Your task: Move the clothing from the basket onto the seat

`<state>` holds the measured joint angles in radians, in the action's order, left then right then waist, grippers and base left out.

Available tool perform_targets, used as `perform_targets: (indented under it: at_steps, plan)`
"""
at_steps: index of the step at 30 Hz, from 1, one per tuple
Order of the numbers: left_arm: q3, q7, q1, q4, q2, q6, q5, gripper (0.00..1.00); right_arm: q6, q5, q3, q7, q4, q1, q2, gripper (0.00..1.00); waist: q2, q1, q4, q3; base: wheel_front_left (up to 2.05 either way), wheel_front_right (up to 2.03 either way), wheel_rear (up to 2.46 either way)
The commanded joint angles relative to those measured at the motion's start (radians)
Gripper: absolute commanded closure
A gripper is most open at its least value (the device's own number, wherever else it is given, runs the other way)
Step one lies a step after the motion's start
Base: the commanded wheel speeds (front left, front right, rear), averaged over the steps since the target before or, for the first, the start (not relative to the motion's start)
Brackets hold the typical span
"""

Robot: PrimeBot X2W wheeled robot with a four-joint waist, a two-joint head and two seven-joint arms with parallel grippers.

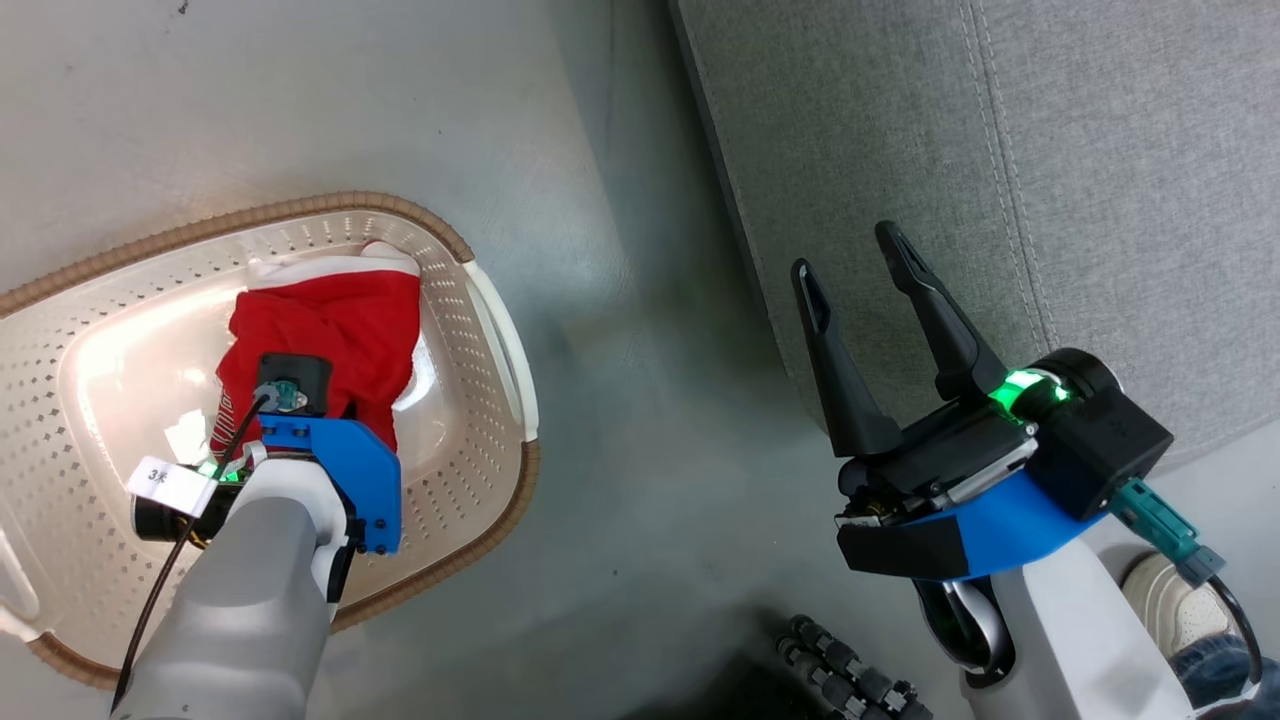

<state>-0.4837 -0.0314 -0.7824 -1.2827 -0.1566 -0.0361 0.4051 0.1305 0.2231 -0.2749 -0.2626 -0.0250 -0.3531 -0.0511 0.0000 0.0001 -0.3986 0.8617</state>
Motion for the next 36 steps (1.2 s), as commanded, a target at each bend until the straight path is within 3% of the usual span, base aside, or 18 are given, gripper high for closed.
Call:
perform_targets:
  at_steps: [1, 9, 18, 30, 36]
  plan:
    - [0.003, -0.008, -0.008, -0.001, -0.006, -0.004, 0.003, 1.00, 0.000, 0.003, -0.002, -0.003, -0.001, -0.014, 0.001, 0.00, 0.0000, -0.0001, 0.002, -0.007, 0.00, 0.00, 0.00]
    - [0.000, -0.041, 0.026, -0.004, 0.014, -0.042, 0.028, 1.00, 0.000, -0.032, 0.008, -0.003, -0.027, -0.020, 0.001, 0.00, 0.0000, -0.0001, 0.056, -0.094, 0.00, 0.00, 0.00]
    - [-0.036, -0.134, 0.088, -0.005, 0.019, -0.093, 0.046, 1.00, 0.000, -0.065, 0.008, -0.003, -0.074, -0.001, 0.001, 0.00, 0.0000, -0.0001, 0.134, -0.265, 0.00, 0.00, 0.00]
    - [-0.164, -0.159, 0.233, 0.087, 0.095, -0.097, 0.160, 1.00, 0.000, -0.096, 0.018, 0.002, -0.156, 0.086, 0.001, 0.00, 0.0000, -0.0001, 0.227, -0.525, 0.00, 0.00, 0.00]
    - [-0.218, -0.177, 0.281, 0.139, 0.104, -0.094, 0.191, 1.00, 0.000, -0.099, 0.027, 0.020, -0.161, 0.130, 0.000, 0.00, 0.0000, -0.0001, 0.263, -0.617, 0.00, 0.00, 0.00]
